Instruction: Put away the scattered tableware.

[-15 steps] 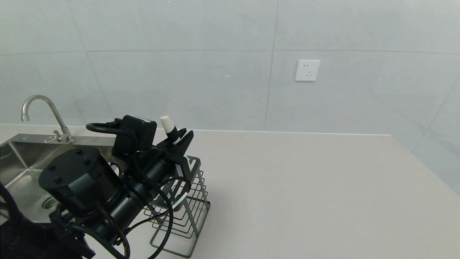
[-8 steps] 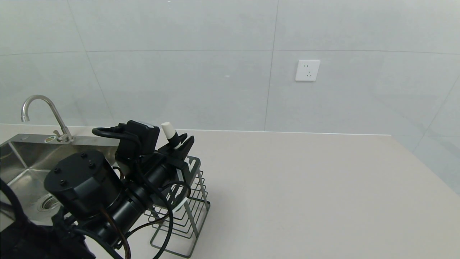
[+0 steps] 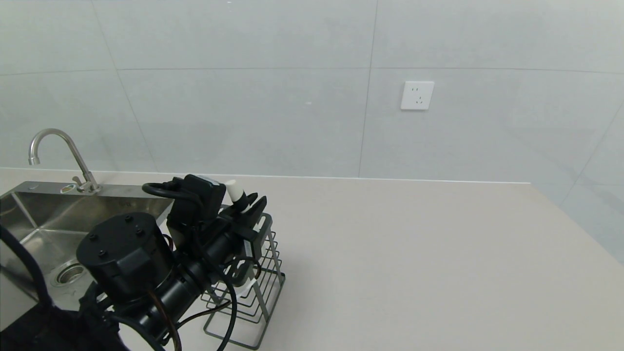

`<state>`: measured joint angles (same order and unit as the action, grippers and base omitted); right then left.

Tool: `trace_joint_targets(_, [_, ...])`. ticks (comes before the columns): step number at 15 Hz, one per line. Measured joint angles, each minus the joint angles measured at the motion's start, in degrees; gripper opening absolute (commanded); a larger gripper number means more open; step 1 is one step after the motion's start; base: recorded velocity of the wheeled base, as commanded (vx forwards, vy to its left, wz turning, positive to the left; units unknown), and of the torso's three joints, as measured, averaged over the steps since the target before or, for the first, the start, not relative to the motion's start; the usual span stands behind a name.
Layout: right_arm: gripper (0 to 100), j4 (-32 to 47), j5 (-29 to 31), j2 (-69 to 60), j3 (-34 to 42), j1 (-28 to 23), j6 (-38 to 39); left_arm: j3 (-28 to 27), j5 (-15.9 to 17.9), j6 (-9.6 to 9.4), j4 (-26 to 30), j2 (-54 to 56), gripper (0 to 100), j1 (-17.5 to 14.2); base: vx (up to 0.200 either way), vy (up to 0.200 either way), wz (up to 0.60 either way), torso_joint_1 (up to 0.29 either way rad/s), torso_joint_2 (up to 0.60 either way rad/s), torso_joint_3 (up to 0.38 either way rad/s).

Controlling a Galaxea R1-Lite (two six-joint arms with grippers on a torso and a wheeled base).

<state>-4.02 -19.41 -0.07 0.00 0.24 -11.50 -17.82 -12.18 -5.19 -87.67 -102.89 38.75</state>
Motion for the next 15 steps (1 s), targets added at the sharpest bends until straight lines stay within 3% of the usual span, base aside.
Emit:
trace_joint_targets(6, [0,0.0,0.0,0.0,0.0,0.0,0.0,1.6,-0.1,-0.02,-0.2,-0.7,0,0.5,0.000,0.000,0.00,0.000,0.00,0.000])
trace_joint_targets(7, [0,0.0,0.0,0.0,0.0,0.0,0.0,1.7,-0.1,-0.06,-0.2,-0.7,100,0.5,0.000,0.000,0.00,0.000,0.00,0.000])
trace_joint_targets(12, [0,0.0,0.0,0.0,0.0,0.0,0.0,1.2,-0.2,-0.20,-0.3,-0.4,100,0.4,0.000,0.000,0.00,0.000,0.00,0.000])
trace_joint_targets(15, [0,0.0,0.0,0.0,0.0,0.0,0.0,0.7,0.0,-1.72,-2.0,0.5,100,-0.1,0.000,0.000,0.00,0.000,0.00,0.000])
